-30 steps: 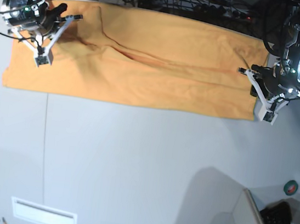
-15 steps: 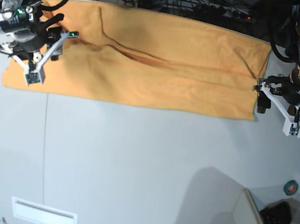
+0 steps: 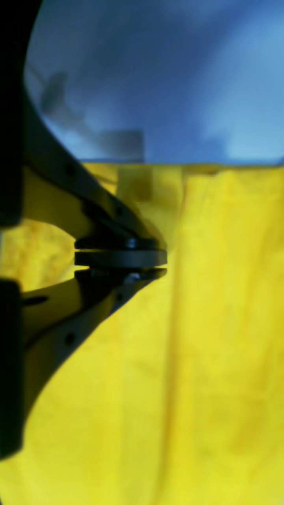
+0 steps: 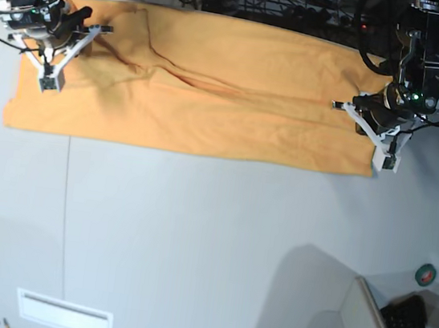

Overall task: Layout the t-shirt on the table in an organized manner, then fold the t-shirt properly
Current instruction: 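Open both grippers and regrasp the ends of the folded strip, then pull the folded orange strip along the table with both grippers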

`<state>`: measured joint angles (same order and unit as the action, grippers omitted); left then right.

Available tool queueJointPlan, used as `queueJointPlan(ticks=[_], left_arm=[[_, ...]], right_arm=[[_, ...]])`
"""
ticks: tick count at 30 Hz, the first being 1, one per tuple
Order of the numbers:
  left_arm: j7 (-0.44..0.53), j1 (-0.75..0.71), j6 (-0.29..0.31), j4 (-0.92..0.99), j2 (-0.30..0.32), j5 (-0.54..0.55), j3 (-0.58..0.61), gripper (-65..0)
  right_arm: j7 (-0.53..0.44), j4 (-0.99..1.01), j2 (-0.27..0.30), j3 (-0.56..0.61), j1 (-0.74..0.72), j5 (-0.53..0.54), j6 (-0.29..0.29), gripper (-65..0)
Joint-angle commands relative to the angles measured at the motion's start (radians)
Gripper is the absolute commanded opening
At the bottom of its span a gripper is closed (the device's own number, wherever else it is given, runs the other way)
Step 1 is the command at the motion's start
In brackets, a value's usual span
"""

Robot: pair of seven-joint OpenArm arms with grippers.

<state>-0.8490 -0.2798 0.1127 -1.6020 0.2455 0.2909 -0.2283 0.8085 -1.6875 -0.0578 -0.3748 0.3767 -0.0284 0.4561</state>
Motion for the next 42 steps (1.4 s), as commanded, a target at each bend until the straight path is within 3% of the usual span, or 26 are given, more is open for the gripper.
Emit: queueJointPlan(ticks=[1, 9, 15, 22, 28, 32, 36, 42], left_arm=[[0.014, 0.000, 0.003, -0.016, 0.013, 0.006, -0.006, -65.0], [0.012, -0.006, 0.003, -0.073, 0.005, 0.006, 0.000, -65.0], [0.014, 0.023, 0.003, -0.008, -0.011, -0.002, 0.007, -65.0], [0.014, 0.092, 0.003, 0.145, -0.013, -0.003, 0.033, -65.0], [0.015, 0.224, 0.003, 0.320, -0.011, -0.003, 0.091, -65.0], [0.084, 0.319, 0.003, 0.417, -0.016, -0.003, 0.096, -65.0], [0.150, 0.439, 0.002, 0.573, -0.011, -0.003, 0.191, -65.0], [0.233, 0.563, 0.000, 0.690, -0.018, 0.006, 0.258, -65.0]], right_arm=[[-0.011, 0.002, 0.002, 0.006, -0.005, 0.008, 0.002, -65.0], [-0.011, 0.057, 0.005, 0.018, -0.009, 0.008, 0.002, -65.0], [-0.005, -0.061, 0.014, 0.007, 0.006, 0.002, -0.004, -65.0], [-0.013, 0.191, 0.043, 0.009, -0.110, 0.002, -0.004, -65.0], [-0.025, 0.293, 0.066, 0.009, -0.218, 0.003, -0.004, -65.0], [-0.027, 0.376, 0.092, 0.009, -0.307, 0.002, -0.004, -65.0], [-0.027, 0.470, 0.112, 0.004, -0.404, 0.002, -0.006, -65.0], [-0.025, 0.518, 0.118, -0.099, -0.482, 0.002, -0.006, -65.0]])
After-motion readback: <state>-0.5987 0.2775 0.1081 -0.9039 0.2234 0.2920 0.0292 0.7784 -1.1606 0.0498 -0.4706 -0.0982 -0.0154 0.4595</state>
